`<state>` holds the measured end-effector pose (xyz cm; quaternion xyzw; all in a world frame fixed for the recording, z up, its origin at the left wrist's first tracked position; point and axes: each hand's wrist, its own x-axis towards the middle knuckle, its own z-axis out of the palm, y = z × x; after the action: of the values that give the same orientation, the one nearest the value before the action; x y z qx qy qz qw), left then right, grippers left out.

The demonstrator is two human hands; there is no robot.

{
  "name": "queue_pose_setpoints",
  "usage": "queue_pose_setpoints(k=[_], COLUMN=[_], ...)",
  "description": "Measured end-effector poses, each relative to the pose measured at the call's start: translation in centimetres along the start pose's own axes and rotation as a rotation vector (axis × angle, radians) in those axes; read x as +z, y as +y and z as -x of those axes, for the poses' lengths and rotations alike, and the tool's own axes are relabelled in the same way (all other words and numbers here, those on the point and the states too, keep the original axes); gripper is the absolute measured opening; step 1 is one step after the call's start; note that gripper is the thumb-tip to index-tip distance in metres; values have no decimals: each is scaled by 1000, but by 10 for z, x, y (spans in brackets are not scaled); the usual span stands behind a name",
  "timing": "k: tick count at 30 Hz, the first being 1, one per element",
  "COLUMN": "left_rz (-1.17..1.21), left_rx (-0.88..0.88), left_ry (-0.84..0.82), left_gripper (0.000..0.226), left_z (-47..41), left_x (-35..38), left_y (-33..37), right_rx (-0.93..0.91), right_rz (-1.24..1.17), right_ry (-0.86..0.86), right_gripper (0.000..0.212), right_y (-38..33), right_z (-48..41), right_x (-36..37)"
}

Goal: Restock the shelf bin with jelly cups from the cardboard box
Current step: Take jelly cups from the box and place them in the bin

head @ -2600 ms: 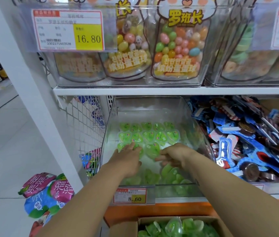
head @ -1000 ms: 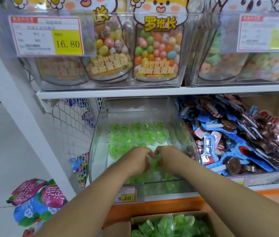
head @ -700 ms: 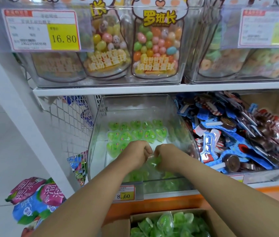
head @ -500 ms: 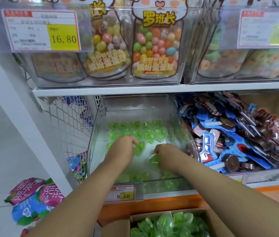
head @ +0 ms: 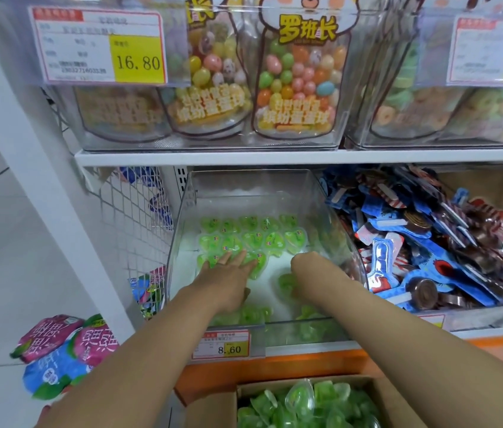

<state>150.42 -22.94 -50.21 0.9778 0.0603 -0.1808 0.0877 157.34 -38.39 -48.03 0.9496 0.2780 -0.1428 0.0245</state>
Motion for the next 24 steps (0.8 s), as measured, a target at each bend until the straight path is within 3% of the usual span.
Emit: queue_pose_setpoints(k=[4,9,11,14,17,20,22,24], left_rz=[7,-7,-8,3,10,28,39,36], left_rx=[0,-2,-2,-3,-5,-4,-3,-9], left_ry=[-4,-6,-11,-22,-22,-11,-5,-1], left_gripper=[66,66,67,67,67,67,67,65], left_z=[0,1,1,2,2,2,1,1], left_x=[0,-1,-1,-1,-1,-1,-2,-4], left_y=[0,2,2,4,3,3,3,4], right_rx=[68,312,392,529,543,517,485,413], right_rz=[-171,-964,-1189,-1386,-1502,-1512,-1460,-1232], right_ry=[-8,45,7,-24,-41,-74,-95,-103], right_gripper=[19,10,24,10,20,7,5,12], right_y=[0,0,0,-6,-9,-7,-4,-4], right_z=[-11,-28,-34,-37,-35,-31,-28,-18], right_x=[0,6,8,8,11,12,12,5])
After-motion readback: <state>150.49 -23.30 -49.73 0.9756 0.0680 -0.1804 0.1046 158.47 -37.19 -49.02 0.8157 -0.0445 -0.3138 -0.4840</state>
